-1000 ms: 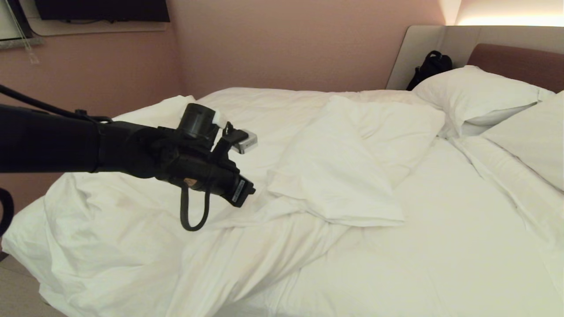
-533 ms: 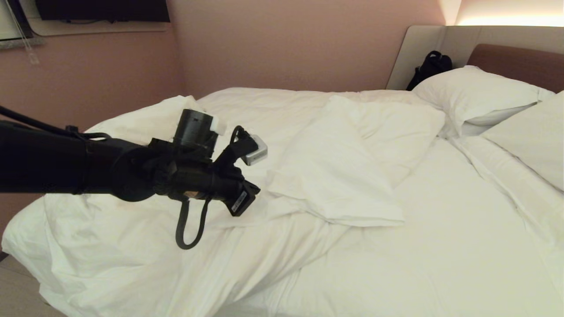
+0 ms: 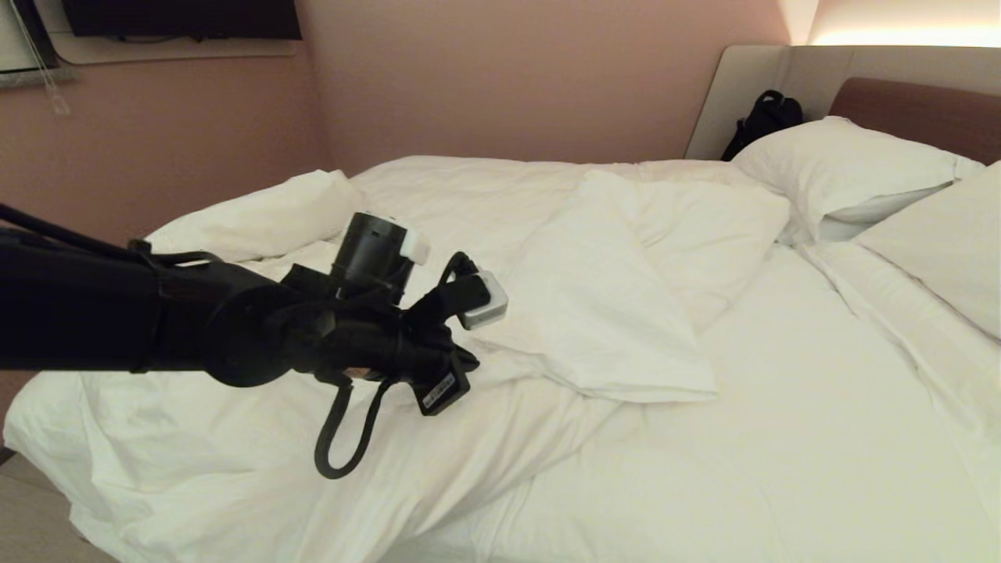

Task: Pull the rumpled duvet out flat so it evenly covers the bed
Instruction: Flatten the corners of the folded blanket

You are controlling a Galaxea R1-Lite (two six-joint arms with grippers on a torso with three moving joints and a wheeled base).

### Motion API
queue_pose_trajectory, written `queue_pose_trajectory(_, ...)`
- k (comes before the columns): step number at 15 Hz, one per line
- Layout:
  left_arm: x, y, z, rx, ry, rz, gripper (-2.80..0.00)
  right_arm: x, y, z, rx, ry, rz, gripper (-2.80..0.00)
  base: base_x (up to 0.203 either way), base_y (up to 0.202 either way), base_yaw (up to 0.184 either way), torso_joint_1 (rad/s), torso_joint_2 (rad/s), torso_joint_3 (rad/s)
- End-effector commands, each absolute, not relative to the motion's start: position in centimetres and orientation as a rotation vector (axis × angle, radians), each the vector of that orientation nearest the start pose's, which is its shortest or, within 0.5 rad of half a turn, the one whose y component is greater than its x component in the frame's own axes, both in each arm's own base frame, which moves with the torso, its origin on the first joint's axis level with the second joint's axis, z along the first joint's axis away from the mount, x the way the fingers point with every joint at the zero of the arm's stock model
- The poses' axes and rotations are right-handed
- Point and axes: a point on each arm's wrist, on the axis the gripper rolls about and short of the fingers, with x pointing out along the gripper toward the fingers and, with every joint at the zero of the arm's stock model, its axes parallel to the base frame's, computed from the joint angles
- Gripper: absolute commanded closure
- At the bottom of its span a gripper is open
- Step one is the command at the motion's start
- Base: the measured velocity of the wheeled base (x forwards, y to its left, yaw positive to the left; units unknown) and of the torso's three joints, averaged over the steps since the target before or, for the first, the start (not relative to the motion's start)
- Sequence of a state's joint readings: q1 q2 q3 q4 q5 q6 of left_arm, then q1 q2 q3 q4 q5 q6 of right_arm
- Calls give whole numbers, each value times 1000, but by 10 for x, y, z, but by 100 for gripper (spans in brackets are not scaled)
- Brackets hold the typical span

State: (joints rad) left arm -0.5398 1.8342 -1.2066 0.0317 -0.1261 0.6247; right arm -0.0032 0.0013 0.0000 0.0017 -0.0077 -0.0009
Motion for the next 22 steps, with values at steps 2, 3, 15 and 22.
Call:
queue_pose_trajectory(2, 293, -186, 177, 769, 444, -853, 0, -23, 0, 75, -2, 3, -11, 0, 0, 0, 0, 0, 0, 0)
queue_pose_trajectory(3, 293, -188, 174, 806, 448, -835, 0, -23, 0, 75, -2, 3, -11, 0, 0, 0, 0, 0, 0, 0)
queue_pose_trajectory(15, 278, -236, 160, 1062, 374, -707, -280, -23, 0, 75, -2, 3, -11, 0, 0, 0, 0, 0, 0, 0)
queue_pose_trajectory(22, 290, -260, 128, 1166, 347, -632, -280, -23, 0, 75, -2, 3, -11, 0, 0, 0, 0, 0, 0, 0)
